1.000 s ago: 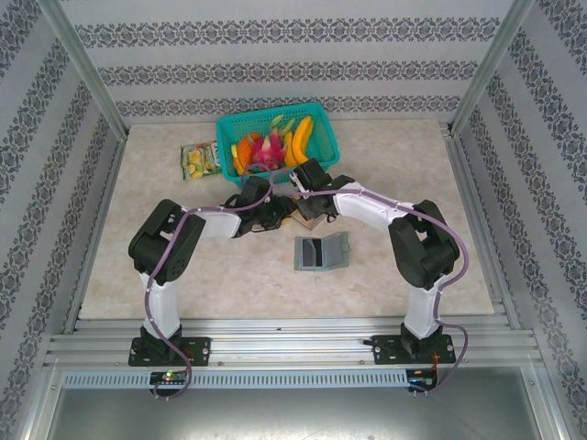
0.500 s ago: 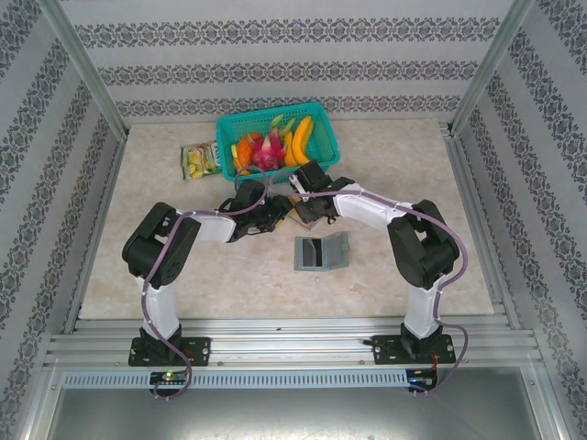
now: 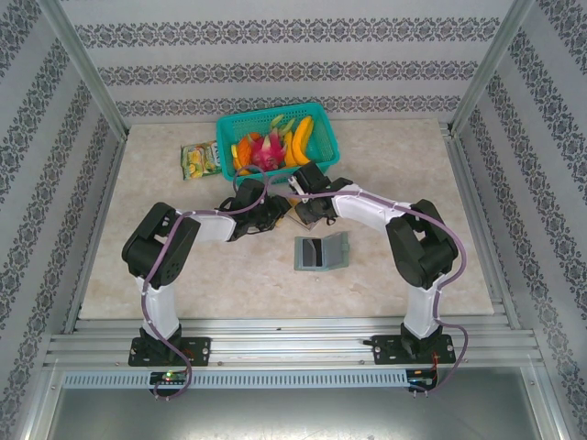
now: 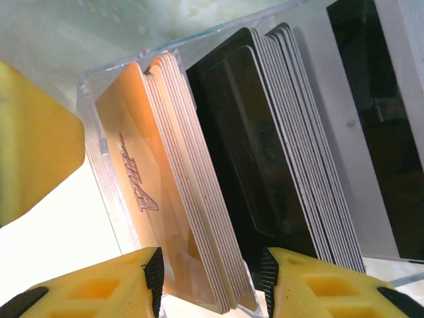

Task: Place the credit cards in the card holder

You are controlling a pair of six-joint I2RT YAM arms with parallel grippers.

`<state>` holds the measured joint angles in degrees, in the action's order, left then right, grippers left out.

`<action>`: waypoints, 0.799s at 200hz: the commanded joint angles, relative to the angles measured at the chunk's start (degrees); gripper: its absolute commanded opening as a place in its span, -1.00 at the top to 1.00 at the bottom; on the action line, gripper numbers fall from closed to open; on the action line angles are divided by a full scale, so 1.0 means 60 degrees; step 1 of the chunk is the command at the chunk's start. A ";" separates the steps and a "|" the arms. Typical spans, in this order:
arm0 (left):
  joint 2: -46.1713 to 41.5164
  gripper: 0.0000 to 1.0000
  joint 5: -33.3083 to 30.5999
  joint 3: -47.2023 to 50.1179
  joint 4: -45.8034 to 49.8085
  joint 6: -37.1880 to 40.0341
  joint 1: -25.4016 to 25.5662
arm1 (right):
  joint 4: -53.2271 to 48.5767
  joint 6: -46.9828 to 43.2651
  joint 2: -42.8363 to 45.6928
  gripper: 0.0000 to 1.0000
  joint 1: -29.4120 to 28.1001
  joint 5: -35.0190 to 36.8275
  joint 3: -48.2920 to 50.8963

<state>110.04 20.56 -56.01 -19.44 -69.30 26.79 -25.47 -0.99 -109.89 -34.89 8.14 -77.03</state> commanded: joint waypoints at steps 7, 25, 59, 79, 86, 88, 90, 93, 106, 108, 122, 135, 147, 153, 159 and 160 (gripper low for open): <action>0.0362 0.17 -0.0079 -0.0228 0.0492 0.0012 -0.0170 | -0.0246 -0.0303 -0.0455 0.09 -0.0149 0.0499 -0.0374; 0.0440 0.18 -0.0017 -0.0267 0.0494 0.0043 -0.0172 | -0.0311 -0.0325 -0.0592 0.10 -0.0212 0.0570 -0.0554; 0.0447 0.20 0.0036 -0.0307 0.0547 0.0108 -0.0172 | -0.0347 -0.0343 -0.0690 0.19 -0.0251 0.0709 -0.0765; 0.0436 0.21 0.0093 -0.0289 0.0481 0.0114 -0.0172 | -0.0463 -0.0363 -0.0869 0.25 -0.0260 0.0722 -0.0899; 0.0425 0.21 0.0118 -0.0289 0.0456 0.0104 -0.0172 | -0.0458 -0.0368 -0.0911 0.29 -0.0266 0.0717 -0.0899; 0.0425 0.21 0.0122 -0.0282 0.0453 0.0100 -0.0172 | -0.0457 -0.0363 -0.0917 0.29 -0.0257 0.0714 -0.0901; 0.0414 0.21 0.0131 -0.0287 0.0449 0.0107 -0.0169 | -0.0464 -0.0384 -0.0930 0.30 -0.0251 0.0721 -0.0901; 0.0414 0.21 0.0126 -0.0289 0.0456 0.0109 -0.0165 | -0.0481 -0.0390 -0.0933 0.30 -0.0262 0.0734 -0.0914; 0.0367 0.21 0.0116 -0.0261 0.0443 0.0117 -0.0172 | -0.0544 -0.0391 -0.0927 0.33 -0.0295 0.0837 -0.0945; 0.0359 0.21 0.0114 -0.0257 0.0454 0.0122 -0.0172 | -0.0537 -0.0391 -0.0917 0.34 -0.0304 0.0851 -0.0938; 0.0351 0.21 0.0155 -0.0233 0.0385 0.0116 -0.0161 | -0.0472 -0.0419 -0.0787 0.34 -0.0348 0.1074 -0.0890; 0.0315 0.21 0.0203 -0.0253 0.0392 0.0109 -0.0164 | -0.0402 -0.0464 -0.0660 0.33 -0.0366 0.1303 -0.0868; 0.0275 0.21 0.0205 -0.0238 0.0386 0.0109 -0.0172 | -0.0412 -0.0505 -0.0592 0.34 -0.0368 0.1466 -0.0922; 0.0251 0.21 0.0190 -0.0226 0.0396 0.0115 -0.0172 | -0.0402 -0.0510 -0.0570 0.34 -0.0376 0.1537 -0.0930; 0.0215 0.21 0.0181 -0.0217 0.0384 0.0123 -0.0166 | -0.0373 -0.0508 -0.0542 0.35 -0.0376 0.1599 -0.0930; 0.0210 0.21 0.0179 -0.0217 0.0391 0.0131 -0.0169 | -0.0371 -0.0508 -0.0540 0.35 -0.0378 0.1600 -0.0930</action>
<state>111.55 20.99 -56.71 -18.17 -69.30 26.24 -26.96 -3.25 -113.84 -36.64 13.98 -81.76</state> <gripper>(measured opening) 0.397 0.331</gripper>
